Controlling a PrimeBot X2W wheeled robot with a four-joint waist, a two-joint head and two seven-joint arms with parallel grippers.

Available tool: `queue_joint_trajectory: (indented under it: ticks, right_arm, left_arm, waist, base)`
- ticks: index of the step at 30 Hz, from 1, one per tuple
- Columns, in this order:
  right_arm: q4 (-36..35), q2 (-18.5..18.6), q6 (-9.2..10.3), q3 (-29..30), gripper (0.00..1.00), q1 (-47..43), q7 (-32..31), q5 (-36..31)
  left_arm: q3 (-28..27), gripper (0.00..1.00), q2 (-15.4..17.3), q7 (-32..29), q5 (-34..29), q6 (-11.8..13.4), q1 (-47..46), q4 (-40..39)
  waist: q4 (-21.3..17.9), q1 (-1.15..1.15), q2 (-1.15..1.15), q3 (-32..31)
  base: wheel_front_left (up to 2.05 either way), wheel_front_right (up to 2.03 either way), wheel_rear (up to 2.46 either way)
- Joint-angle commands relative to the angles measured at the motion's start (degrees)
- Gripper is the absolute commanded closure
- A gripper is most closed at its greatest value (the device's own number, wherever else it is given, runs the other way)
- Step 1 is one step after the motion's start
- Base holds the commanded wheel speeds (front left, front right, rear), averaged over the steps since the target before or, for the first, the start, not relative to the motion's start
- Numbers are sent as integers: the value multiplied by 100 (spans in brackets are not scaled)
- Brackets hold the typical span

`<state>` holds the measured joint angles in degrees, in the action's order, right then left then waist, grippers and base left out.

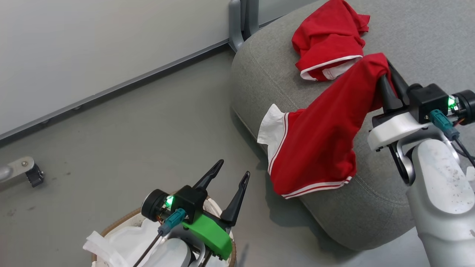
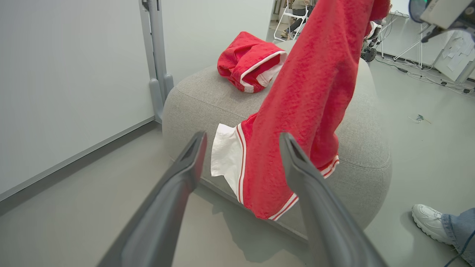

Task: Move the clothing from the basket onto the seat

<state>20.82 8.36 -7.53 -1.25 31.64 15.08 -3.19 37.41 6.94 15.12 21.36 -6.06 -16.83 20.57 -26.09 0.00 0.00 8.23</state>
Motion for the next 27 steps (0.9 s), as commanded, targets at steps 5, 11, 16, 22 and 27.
queue_joint_trajectory:
  ticks: [5, 11, 16, 22, 27]
  right_arm:
    - [134, 197, 8, -84, 100, 822, 13, -134]
    - [691, 790, 8, -69, 100, 2428, -75, -239]
    - [1497, 1658, 8, 283, 100, 4416, -614, -156]
    - [2291, 2424, 8, 195, 100, 5617, -957, -846]
    - [2939, 2686, 8, 395, 100, 5651, -887, -939]
  left_arm:
    - [40, 0, 128, -2, -43, -47, -187, 25]
    - [130, 0, 171, -30, -90, -53, -336, 7]
    - [257, 0, 269, -141, -159, -78, -527, -60]
    - [293, 0, 304, -171, -134, -80, -698, -158]
    - [267, 0, 352, -218, -120, -30, -781, -260]
  waist:
    - [233, 0, 0, 339]
    - [550, 0, 0, 573]
    - [983, 0, 0, 818]
    - [1380, 0, 0, 1077]
    - [1480, 0, 0, 1303]
  base:
    - [0, 0, 0]
    - [0, 0, 0]
    - [0, 0, 0]
    - [0, 0, 0]
    - [0, 0, 0]
